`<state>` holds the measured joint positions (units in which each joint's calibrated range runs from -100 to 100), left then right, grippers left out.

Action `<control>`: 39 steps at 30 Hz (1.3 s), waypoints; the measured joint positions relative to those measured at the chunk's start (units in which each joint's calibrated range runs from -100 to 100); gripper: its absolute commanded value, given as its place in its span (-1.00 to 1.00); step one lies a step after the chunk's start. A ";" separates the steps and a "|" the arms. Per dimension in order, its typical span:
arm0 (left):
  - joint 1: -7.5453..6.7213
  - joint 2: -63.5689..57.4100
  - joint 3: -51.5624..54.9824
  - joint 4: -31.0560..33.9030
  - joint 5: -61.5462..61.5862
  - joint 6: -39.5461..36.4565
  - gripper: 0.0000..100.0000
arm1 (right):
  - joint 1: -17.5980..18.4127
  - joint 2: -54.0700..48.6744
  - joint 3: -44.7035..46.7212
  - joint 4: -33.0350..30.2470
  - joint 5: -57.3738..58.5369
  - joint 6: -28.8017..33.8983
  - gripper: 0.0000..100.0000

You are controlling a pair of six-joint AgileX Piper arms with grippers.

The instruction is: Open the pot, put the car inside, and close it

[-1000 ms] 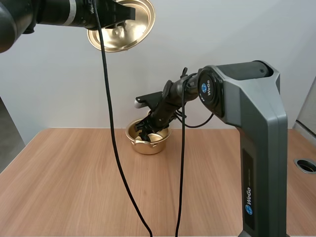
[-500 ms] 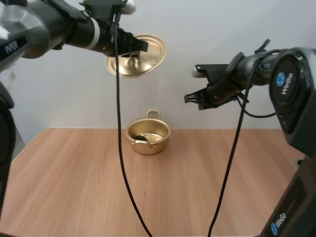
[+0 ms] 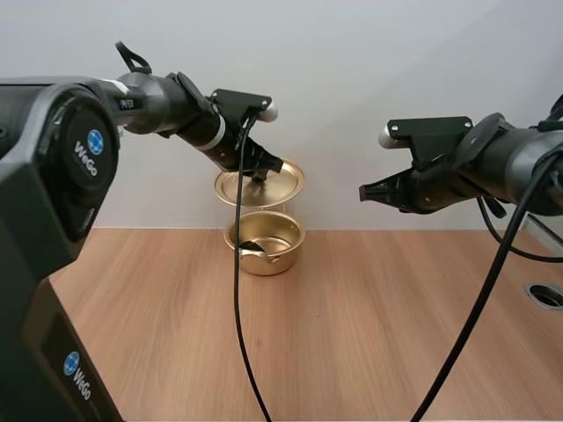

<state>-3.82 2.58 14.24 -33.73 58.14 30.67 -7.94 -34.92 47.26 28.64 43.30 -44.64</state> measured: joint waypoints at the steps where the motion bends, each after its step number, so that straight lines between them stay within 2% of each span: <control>1: 0.00 1.29 0.00 0.24 0.12 -0.09 -1.00 | 0.00 -1.07 0.80 0.00 -0.17 0.00 -1.00; 17: -0.08 13.91 0.00 0.36 -2.72 0.36 -0.96 | 0.00 -2.41 1.84 0.23 0.00 0.00 -1.00; 18: -0.08 14.26 0.00 0.15 -2.72 0.36 -0.84 | 0.00 -2.41 1.84 0.23 0.00 0.00 -1.00; 20: -0.08 14.36 0.00 -0.25 -2.28 0.77 -0.44 | 0.00 -2.41 1.84 0.23 0.00 0.00 -1.00; 23: -0.08 14.40 0.00 -1.40 -1.16 1.59 0.38 | 0.00 -2.41 1.84 0.23 0.00 0.00 -1.00; 24: -0.08 14.40 0.00 -1.94 -1.16 1.38 0.54 | 0.00 -2.41 1.84 0.23 0.00 0.00 -1.00; 25: -0.08 14.40 0.00 -2.19 -1.16 1.13 0.57 | 0.00 -2.41 1.84 0.23 0.00 0.00 -1.00; 27: -0.08 14.40 0.00 -2.19 -1.16 0.94 0.49 | 0.00 -2.41 1.84 0.23 0.00 0.00 -1.00; 28: -0.08 14.26 0.00 -2.19 -1.16 0.59 0.30 | 0.00 -2.41 1.84 0.23 0.00 0.00 -1.00; 29: -0.01 13.93 0.00 -1.84 -1.16 0.36 0.07 | 0.00 -2.41 1.84 0.23 0.08 0.00 -1.00; 31: 0.17 12.66 0.00 -1.84 -1.48 -0.29 -0.69 | 0.00 -2.41 1.84 0.77 0.08 0.00 -1.00; 32: 0.38 11.68 0.00 -1.84 -2.19 -0.60 -1.00 | 0.00 -2.41 1.84 1.41 0.08 0.00 -1.00; 35: 1.20 7.59 0.00 -1.84 -2.48 -1.52 -0.99 | 0.00 -2.41 1.84 3.59 0.08 0.00 -1.00; 39: 2.99 0.92 0.00 -1.73 0.33 -3.68 -0.99 | 0.00 -2.41 1.84 7.71 0.40 0.00 -1.00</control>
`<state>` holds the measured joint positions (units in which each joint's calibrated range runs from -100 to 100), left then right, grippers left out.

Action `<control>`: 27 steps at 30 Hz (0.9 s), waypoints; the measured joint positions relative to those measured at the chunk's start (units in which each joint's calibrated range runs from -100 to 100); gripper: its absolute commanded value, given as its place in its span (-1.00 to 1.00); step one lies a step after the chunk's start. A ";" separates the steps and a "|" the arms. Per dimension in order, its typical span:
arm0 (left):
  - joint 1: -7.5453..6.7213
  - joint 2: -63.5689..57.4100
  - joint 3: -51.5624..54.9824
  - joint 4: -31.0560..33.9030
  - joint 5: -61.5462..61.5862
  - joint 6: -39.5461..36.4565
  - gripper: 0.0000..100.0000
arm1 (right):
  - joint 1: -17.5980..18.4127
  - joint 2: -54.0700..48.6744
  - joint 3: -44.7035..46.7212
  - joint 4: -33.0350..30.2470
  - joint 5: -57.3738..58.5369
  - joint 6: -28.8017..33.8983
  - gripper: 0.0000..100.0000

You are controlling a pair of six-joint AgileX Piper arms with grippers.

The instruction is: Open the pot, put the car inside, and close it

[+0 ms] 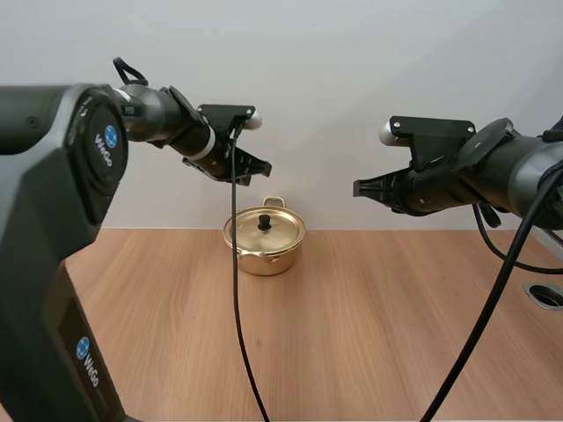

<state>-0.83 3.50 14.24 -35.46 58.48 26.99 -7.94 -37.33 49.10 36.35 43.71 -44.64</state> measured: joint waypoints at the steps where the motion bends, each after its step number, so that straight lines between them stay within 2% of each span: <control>1: 0.36 -1.49 0.00 0.00 1.44 -0.73 -0.99 | 0.08 0.00 0.00 1.34 0.19 0.00 -1.00; 5: 1.72 -9.14 0.00 0.39 9.78 -2.72 -0.99 | 1.57 -0.33 -1.03 4.22 0.11 -0.89 -1.00; 11: 1.65 -19.98 5.30 0.25 13.67 -9.57 -1.00 | 6.32 -4.18 1.87 1.30 -10.61 -0.75 -1.00; 15: 1.65 -28.11 13.36 4.25 6.25 -12.10 -1.00 | 9.21 -9.09 8.15 -2.58 -20.48 1.47 -1.00; 19: 1.65 -35.30 21.30 4.67 -3.73 -11.70 -1.00 | 9.50 -16.43 15.60 -6.11 -30.30 1.47 -1.00; 27: 1.65 -50.79 37.29 4.76 -25.09 -9.41 -1.00 | 9.09 -31.52 29.46 -8.62 -30.51 1.47 -1.00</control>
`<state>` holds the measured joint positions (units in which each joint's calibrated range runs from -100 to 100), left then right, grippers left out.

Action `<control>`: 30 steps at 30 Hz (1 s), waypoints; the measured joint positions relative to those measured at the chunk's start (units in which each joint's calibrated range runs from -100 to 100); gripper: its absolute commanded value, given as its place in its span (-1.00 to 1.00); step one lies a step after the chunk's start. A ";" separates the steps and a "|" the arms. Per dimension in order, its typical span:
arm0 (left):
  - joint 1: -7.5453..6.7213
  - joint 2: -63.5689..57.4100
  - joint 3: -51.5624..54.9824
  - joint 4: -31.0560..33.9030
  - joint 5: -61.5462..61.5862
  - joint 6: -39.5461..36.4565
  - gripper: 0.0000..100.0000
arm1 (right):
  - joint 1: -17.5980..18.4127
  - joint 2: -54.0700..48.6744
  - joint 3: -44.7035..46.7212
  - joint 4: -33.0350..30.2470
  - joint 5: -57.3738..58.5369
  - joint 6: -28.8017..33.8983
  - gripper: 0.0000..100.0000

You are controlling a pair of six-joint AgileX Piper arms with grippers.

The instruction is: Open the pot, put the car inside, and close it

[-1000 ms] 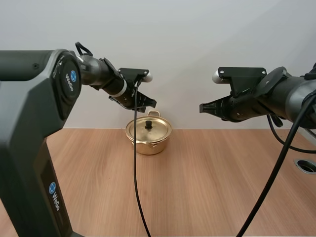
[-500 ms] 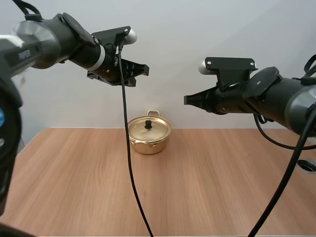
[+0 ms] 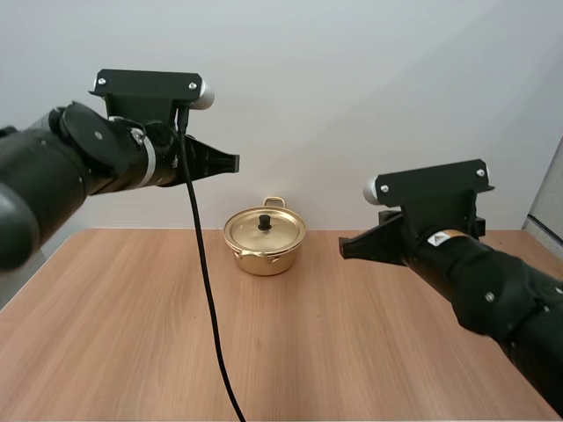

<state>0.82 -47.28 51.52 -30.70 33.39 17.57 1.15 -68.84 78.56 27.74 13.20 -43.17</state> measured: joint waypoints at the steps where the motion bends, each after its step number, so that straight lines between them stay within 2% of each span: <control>1: 0.00 -1.60 2.10 0.00 -2.37 0.00 -1.00 | 0.00 -1.97 1.59 -0.68 1.16 0.00 -1.00; 6: 0.00 -11.82 12.60 0.99 -13.85 0.08 -1.00 | 0.00 -11.59 7.56 -5.05 8.63 0.00 -1.00; 12: 0.61 -23.34 24.37 1.03 -11.83 -0.01 -1.00 | -0.91 -21.63 9.46 -10.15 11.66 5.89 -1.00; 16: 0.49 -30.48 32.39 1.13 -2.48 -0.01 -1.00 | -2.33 -22.49 10.94 -14.65 8.48 11.50 -1.00; 19: 0.69 -36.42 38.25 1.13 0.39 -0.01 -1.00 | -3.12 -22.49 13.57 -15.68 8.32 14.51 -1.00; 24: 0.69 -45.87 47.31 1.13 -3.03 -0.01 -1.00 | -3.27 -22.49 18.07 -15.80 4.13 14.99 -1.00; 30: 0.69 -52.72 48.48 1.13 -4.21 -0.01 -1.00 | -3.27 -22.49 21.44 -15.80 3.47 15.25 -1.00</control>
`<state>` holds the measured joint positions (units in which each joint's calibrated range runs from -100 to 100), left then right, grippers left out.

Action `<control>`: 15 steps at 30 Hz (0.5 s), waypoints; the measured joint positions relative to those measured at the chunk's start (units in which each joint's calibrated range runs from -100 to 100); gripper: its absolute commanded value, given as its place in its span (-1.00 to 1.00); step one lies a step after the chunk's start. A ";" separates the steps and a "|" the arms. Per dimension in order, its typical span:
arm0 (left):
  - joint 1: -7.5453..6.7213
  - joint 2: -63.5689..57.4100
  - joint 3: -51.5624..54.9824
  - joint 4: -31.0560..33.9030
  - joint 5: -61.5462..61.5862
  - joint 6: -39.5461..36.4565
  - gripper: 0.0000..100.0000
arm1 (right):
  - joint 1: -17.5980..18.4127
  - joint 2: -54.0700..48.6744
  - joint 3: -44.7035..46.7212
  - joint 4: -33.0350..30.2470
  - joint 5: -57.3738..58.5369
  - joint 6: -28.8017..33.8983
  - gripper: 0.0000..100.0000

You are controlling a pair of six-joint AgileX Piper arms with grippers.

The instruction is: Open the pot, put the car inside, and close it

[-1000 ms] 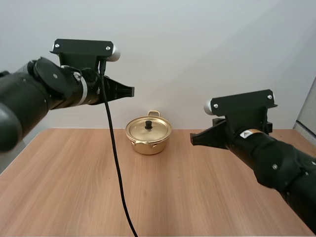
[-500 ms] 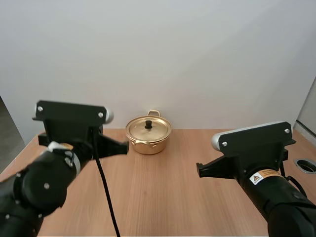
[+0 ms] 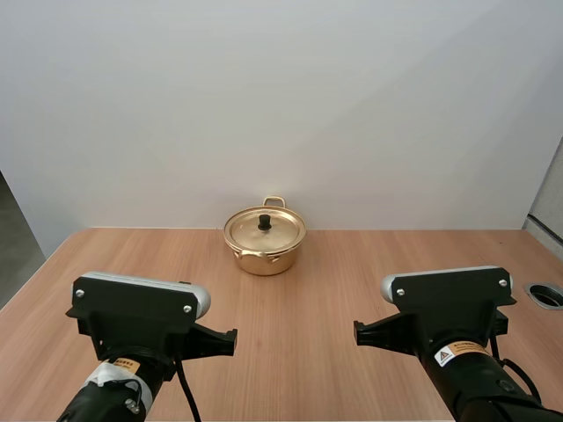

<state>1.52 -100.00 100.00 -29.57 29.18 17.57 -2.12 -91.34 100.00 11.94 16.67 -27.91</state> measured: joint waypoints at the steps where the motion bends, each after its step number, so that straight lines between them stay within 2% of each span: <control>1: 0.00 0.00 0.00 0.00 0.00 0.00 -1.00 | 0.00 0.00 0.00 0.00 1.41 0.00 -1.00; 9: 0.00 0.00 0.00 1.99 4.52 0.00 -1.00 | 2.01 -6.67 0.00 -1.47 14.26 0.59 -1.00; 15: 0.00 0.00 0.00 2.10 4.14 0.00 -1.00 | 2.01 -8.66 0.00 -1.94 15.66 2.23 -1.00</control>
<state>1.52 -100.00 100.00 -27.47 33.31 17.57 -0.11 -100.00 100.00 10.00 32.33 -25.69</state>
